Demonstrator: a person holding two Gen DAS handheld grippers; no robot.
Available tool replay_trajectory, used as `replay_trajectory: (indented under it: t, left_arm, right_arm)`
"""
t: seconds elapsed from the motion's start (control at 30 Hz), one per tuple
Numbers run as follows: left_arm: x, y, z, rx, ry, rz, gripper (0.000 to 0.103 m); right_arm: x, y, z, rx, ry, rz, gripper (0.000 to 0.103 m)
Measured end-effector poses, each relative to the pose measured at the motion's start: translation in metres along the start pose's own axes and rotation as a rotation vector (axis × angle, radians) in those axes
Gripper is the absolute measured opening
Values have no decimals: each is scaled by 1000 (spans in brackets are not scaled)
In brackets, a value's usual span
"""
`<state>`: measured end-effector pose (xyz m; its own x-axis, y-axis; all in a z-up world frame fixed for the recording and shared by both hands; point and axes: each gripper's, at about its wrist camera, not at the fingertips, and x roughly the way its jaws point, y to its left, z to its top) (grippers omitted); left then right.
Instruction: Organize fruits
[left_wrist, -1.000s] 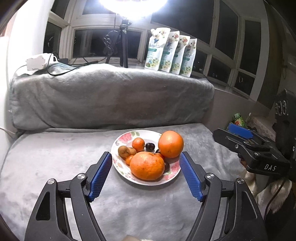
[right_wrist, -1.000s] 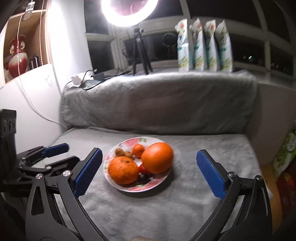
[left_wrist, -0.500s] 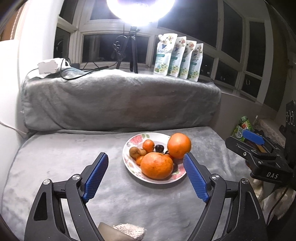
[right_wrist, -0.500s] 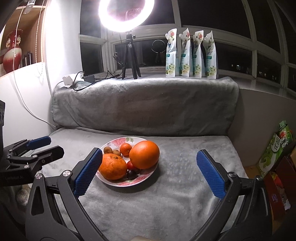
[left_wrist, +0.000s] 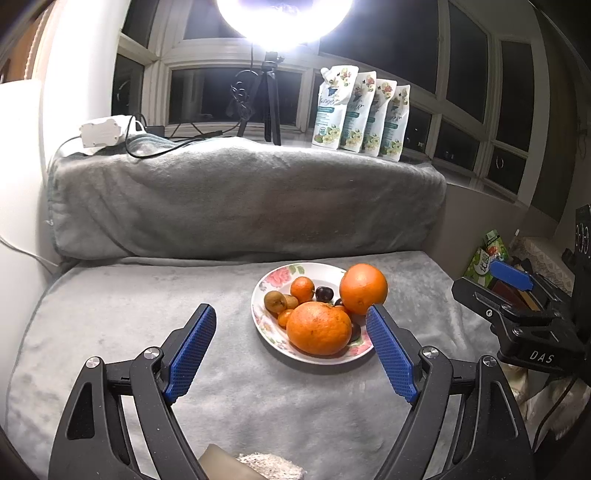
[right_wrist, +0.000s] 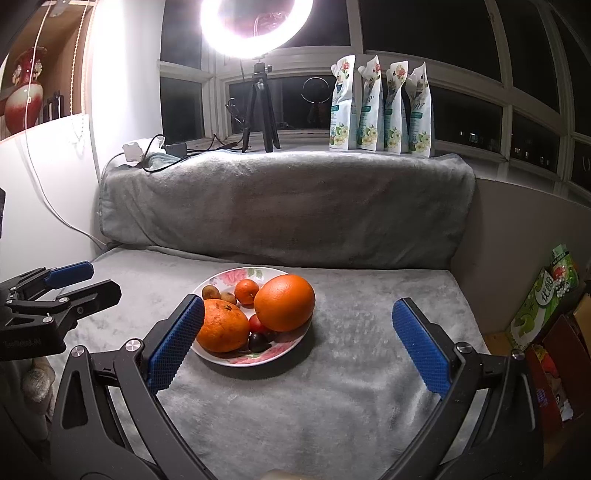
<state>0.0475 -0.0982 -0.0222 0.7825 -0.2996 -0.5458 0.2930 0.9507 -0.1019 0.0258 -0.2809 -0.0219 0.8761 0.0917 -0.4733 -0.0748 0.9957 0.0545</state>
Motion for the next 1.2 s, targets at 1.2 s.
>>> replay_trajectory:
  t: [1.2]
  left_arm:
    - [0, 3, 1, 10, -8, 17, 84]
  right_arm:
    - [14, -2, -13, 11, 56, -24, 103]
